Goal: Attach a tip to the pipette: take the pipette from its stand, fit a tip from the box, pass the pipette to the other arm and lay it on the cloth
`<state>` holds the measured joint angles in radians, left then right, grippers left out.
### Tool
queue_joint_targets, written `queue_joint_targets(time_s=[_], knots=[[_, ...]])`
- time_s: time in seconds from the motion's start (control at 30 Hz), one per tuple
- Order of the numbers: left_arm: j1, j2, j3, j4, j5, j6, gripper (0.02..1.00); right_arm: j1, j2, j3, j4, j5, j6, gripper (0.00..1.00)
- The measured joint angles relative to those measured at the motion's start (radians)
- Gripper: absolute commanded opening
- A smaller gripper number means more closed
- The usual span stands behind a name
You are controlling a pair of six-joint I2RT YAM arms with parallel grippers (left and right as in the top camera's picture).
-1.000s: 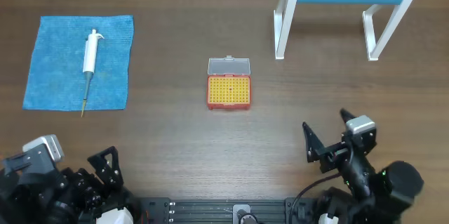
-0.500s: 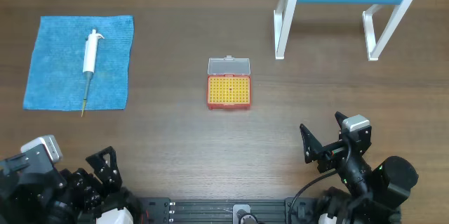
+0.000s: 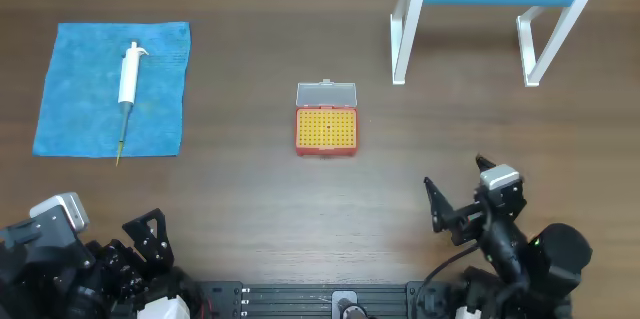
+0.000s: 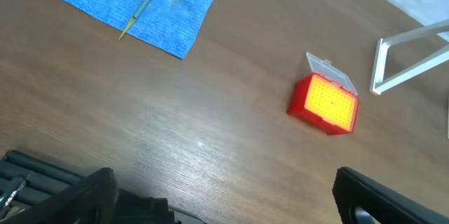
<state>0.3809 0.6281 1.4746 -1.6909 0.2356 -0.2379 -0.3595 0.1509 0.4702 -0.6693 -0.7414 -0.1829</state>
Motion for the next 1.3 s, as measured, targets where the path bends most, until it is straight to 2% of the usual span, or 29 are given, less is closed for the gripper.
queue_joint_targets(time_s=[0.1,0.17,0.23,0.3,0.5,0.57,0.87,1.3], knots=[[0.000,0.000,0.000,0.000,-0.001,0.000,0.996,0.176,-0.067,-0.014,0.076,0.174,-0.068,0.901],[0.000,0.000,0.000,0.000,-0.004,0.000,0.996,0.268,-0.129,-0.050,0.148,0.327,-0.098,0.901],[0.000,0.000,-0.001,0.000,-0.004,0.000,0.996,0.311,-0.141,-0.108,0.280,0.440,-0.116,0.901],[0.000,0.000,-0.002,0.000,-0.006,0.000,0.996,0.323,-0.139,-0.189,0.423,0.496,-0.117,0.901],[0.000,0.001,-0.002,0.000,-0.007,0.000,0.996,0.323,-0.140,-0.425,0.661,0.507,-0.079,0.901],[0.000,0.001,-0.002,0.000,-0.007,0.000,0.996,0.323,-0.140,-0.460,0.654,0.509,-0.072,0.901],[0.000,0.001,-0.002,0.000,-0.007,0.000,0.996,0.323,-0.142,-0.463,0.612,0.617,-0.054,0.904],[0.000,0.001,-0.002,0.000,-0.007,0.000,0.996,0.323,-0.142,-0.463,0.610,0.635,-0.039,0.901]])
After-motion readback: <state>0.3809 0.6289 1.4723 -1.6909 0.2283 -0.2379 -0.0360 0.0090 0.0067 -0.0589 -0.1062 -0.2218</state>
